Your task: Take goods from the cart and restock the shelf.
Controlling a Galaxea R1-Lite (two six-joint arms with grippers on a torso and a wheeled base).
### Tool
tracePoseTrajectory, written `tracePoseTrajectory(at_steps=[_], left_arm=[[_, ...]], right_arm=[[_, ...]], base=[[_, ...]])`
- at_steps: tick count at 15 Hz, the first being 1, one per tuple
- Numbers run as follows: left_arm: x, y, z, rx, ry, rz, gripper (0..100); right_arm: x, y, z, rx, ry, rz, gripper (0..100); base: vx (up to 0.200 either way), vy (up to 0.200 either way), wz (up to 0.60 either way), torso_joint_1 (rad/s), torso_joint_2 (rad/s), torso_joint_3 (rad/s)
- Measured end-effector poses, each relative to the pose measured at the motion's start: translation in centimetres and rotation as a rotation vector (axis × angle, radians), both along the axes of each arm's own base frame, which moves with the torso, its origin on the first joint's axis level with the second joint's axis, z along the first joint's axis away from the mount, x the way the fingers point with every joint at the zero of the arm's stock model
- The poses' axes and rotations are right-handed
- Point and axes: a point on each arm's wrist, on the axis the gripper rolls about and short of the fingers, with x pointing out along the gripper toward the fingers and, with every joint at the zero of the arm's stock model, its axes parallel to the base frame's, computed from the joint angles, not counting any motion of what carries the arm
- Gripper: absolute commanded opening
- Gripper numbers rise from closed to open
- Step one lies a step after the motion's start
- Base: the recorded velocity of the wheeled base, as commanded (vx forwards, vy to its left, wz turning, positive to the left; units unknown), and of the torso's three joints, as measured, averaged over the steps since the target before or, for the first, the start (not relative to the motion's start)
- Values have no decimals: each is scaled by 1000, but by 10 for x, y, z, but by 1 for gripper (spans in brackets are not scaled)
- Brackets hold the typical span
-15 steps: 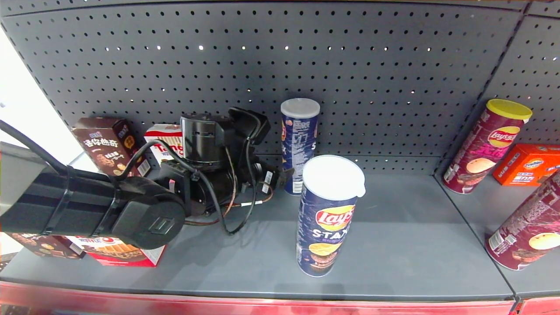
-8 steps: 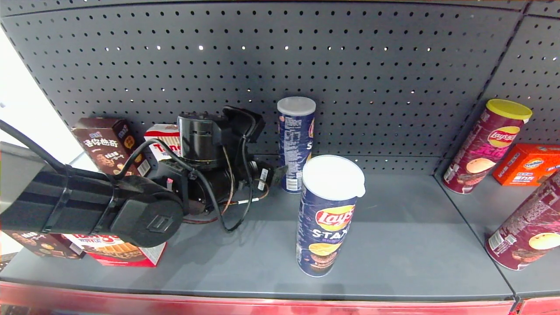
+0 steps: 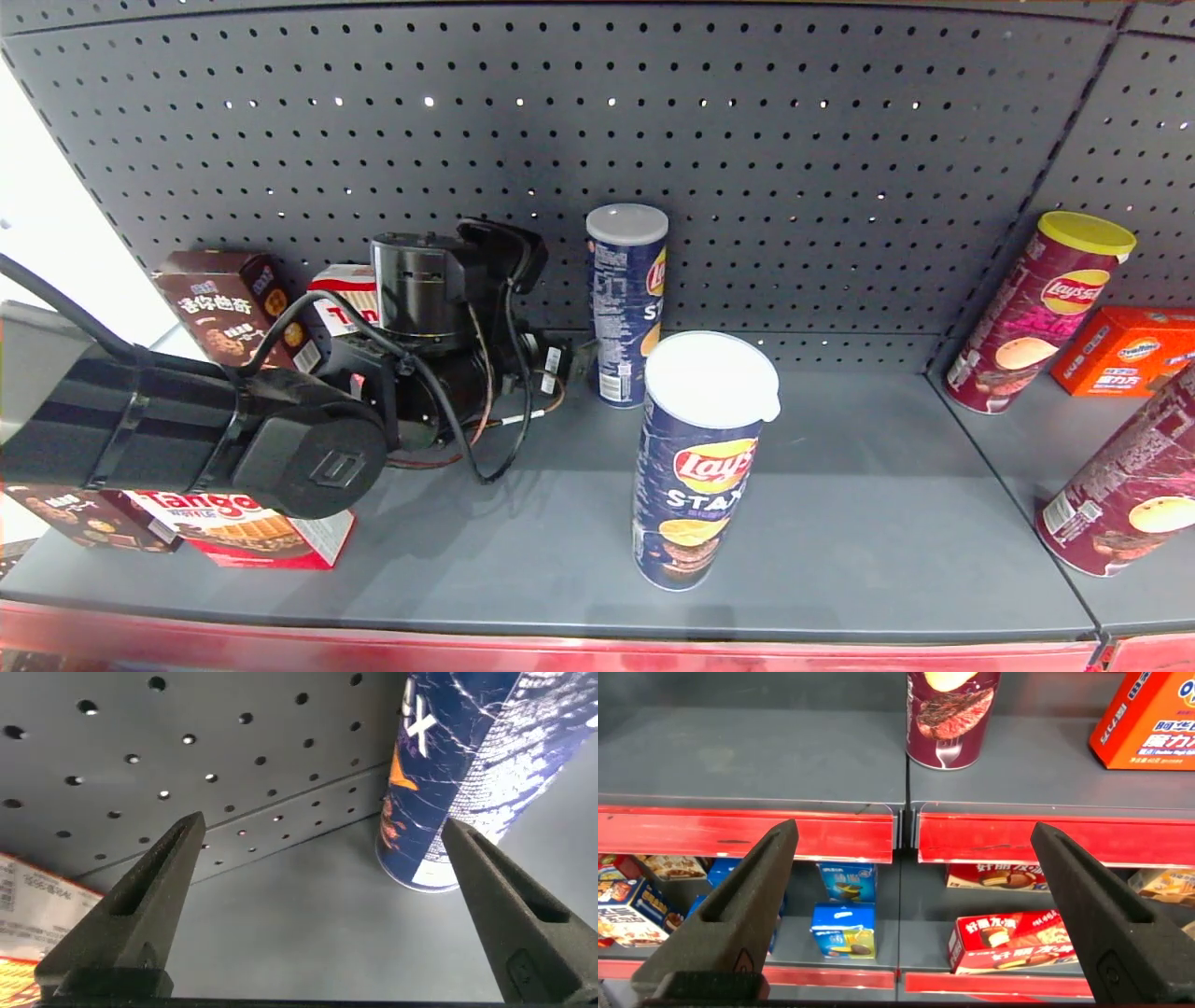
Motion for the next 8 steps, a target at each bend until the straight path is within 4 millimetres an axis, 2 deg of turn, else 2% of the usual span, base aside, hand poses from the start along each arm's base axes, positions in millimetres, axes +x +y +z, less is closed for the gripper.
tracePoseTrajectory(at_steps=[5,8], left_arm=[[3,6,1,7,-5,37,100],[-8,1,-3,19,16,-2,100]], right_arm=[[0,0,0,0,0,0,100],[0,0,0,0,0,0,100]], base=[[0,0,0,0,0,0],[0,0,0,0,0,0]])
